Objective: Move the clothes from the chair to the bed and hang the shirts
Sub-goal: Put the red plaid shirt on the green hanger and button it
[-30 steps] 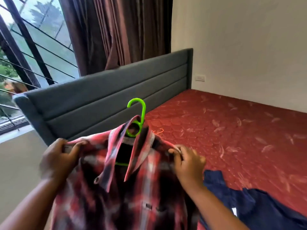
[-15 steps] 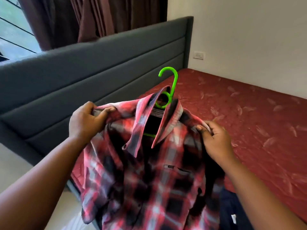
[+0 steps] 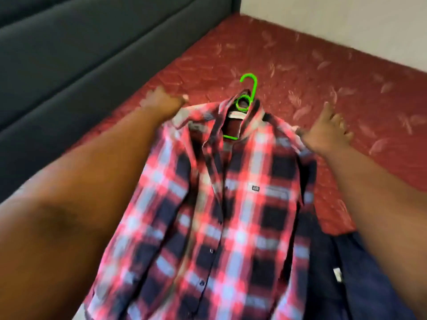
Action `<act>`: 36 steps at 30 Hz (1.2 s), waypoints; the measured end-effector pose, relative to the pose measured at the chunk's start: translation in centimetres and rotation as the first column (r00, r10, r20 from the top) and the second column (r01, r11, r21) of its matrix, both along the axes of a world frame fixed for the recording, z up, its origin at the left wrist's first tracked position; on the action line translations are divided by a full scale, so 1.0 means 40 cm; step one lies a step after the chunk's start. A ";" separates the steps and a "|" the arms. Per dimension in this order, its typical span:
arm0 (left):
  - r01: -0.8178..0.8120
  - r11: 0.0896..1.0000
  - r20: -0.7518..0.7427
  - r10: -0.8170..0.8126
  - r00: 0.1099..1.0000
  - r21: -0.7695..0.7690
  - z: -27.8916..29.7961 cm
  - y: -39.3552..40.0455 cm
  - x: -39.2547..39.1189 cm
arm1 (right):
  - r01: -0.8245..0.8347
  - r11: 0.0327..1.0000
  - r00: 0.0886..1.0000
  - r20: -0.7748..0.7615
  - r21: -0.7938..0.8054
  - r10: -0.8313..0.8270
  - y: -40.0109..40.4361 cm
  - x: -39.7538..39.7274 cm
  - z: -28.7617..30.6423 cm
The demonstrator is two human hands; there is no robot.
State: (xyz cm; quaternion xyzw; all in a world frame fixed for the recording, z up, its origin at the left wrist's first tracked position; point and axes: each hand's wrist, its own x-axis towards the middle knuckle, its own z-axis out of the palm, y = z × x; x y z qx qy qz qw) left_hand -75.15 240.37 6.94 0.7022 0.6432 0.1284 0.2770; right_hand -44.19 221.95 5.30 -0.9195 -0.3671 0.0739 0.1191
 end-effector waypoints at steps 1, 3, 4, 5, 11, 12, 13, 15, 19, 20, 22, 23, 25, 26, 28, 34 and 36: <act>0.060 0.996 0.097 -0.054 0.994 -0.060 -0.037 -0.011 0.016 | 0.029 1.000 0.999 -0.040 -0.010 -0.029 -0.010 -0.021 -0.048; 0.190 0.968 0.140 -0.168 0.976 -0.161 -0.141 -0.091 0.014 | 0.005 1.000 0.990 -0.142 -0.006 -0.006 -0.070 -0.099 -0.175; 0.236 0.937 0.136 -0.207 0.969 -0.256 -0.210 -0.151 -0.006 | -0.047 0.999 0.979 -0.197 0.001 0.046 -0.122 -0.160 -0.245; 0.267 0.892 0.126 -0.237 0.963 -0.364 -0.284 -0.224 -0.038 | -0.082 0.997 0.958 -0.274 0.004 0.080 -0.187 -0.227 -0.310; 0.237 0.507 0.134 -0.231 0.964 -0.829 -0.546 -0.633 -0.315 | -0.099 0.977 0.712 -0.699 -0.190 -0.064 -0.552 -0.588 -0.546; 0.234 0.505 0.139 -0.219 0.966 -0.831 -0.559 -0.675 -0.346 | -0.109 0.978 0.713 -0.699 -0.176 -0.046 -0.583 -0.626 -0.563; 0.228 0.541 0.141 -0.197 0.970 -0.810 -0.566 -0.707 -0.365 | -0.135 0.978 0.722 -0.691 -0.158 -0.012 -0.601 -0.650 -0.575; 0.242 0.599 0.167 -0.179 0.970 -0.763 -0.589 -0.752 -0.386 | -0.267 0.955 0.721 -0.685 -0.130 0.108 -0.614 -0.692 -0.580; 0.260 0.687 -0.006 -0.359 0.933 -0.678 -0.639 -0.830 -0.380 | -0.409 0.905 0.665 -0.716 -0.112 0.212 -0.609 -0.752 -0.616; 0.253 0.701 -0.022 -0.358 0.933 -0.667 -0.651 -0.848 -0.381 | -0.407 0.904 0.658 -0.729 -0.132 0.190 -0.613 -0.762 -0.632; 0.234 0.721 -0.017 -0.323 0.946 -0.652 -0.667 -0.886 -0.388 | -0.375 0.906 0.659 -0.743 -0.195 0.113 -0.636 -0.776 -0.669; 0.234 0.737 -0.019 -0.318 0.948 -0.634 -0.674 -0.903 -0.392 | -0.345 0.915 0.663 -0.745 -0.210 0.080 -0.653 -0.781 -0.686; 0.244 0.772 -0.038 -0.327 0.944 -0.587 -0.695 -0.936 -0.400 | -0.260 0.946 0.668 -0.743 -0.194 0.032 -0.699 -0.793 -0.702; 0.251 0.793 -0.051 -0.333 0.941 -0.555 -0.701 -0.949 -0.403 | -0.227 0.958 0.677 -0.736 -0.173 0.027 -0.719 -0.802 -0.705; 0.275 0.820 -0.082 -0.361 0.929 -0.502 -0.713 -0.977 -0.405 | -0.201 0.971 0.710 -0.703 -0.129 0.054 -0.762 -0.828 -0.710; 0.336 0.871 -0.090 -0.390 0.916 -0.358 -0.751 -1.002 -0.405 | -0.192 0.981 0.846 -0.505 0.010 0.171 -0.801 -0.914 -0.725; 0.357 0.875 -0.040 -0.391 0.920 -0.326 -0.759 -0.992 -0.399 | -0.145 0.988 0.885 -0.440 0.047 0.151 -0.779 -0.934 -0.725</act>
